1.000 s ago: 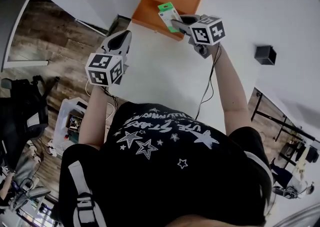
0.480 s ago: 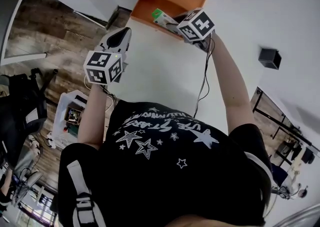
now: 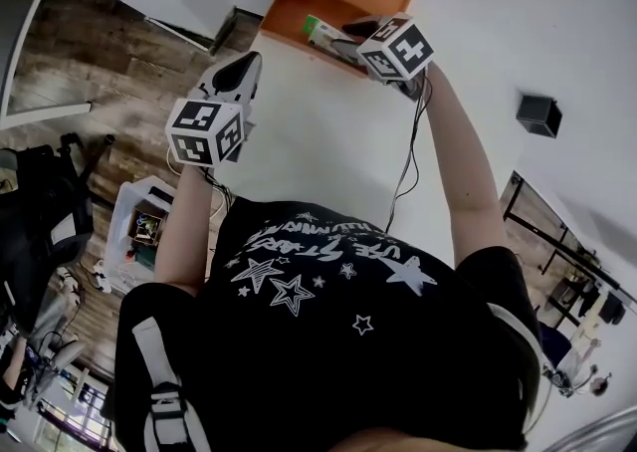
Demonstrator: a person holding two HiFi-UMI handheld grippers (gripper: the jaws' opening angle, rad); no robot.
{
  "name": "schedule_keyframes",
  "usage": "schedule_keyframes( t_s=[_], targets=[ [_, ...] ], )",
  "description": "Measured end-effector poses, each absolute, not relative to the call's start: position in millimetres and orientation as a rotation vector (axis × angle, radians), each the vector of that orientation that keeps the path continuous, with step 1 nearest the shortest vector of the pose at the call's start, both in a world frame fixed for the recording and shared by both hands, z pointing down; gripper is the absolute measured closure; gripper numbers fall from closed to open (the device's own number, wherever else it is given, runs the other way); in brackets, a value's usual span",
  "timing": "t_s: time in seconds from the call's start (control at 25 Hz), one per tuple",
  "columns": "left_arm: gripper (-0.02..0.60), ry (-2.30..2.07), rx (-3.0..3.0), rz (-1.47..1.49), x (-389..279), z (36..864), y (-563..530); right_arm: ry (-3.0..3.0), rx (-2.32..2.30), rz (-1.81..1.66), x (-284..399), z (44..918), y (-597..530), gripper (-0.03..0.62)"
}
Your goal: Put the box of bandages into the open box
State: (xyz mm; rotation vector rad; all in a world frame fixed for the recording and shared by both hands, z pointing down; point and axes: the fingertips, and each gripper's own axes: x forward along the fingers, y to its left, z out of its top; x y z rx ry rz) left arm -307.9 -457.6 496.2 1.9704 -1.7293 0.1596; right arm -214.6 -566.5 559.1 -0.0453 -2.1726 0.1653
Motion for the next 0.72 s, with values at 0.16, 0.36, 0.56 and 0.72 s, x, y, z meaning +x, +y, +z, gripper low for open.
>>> schedule_keyframes(
  t_s=[0.16, 0.36, 0.56, 0.72],
  targets=[
    [0.563, -1.728, 1.976, 0.154, -312, 495, -455, -2.202, 0.016, 0.159, -213, 550, -574, 0.439],
    [0.561, -1.723, 2.006, 0.146, -309, 489, -449, -2.223, 0.087, 0.137, -202, 535, -570, 0.439],
    [0.561, -1.709, 2.052, 0.144, -293, 473, -437, -2.262, 0.159, 0.146, -184, 514, -553, 0.439],
    [0.562, -1.705, 2.104, 0.139, -279, 454, -423, -2.313, 0.231, 0.127, -171, 493, -533, 0.459]
  ],
)
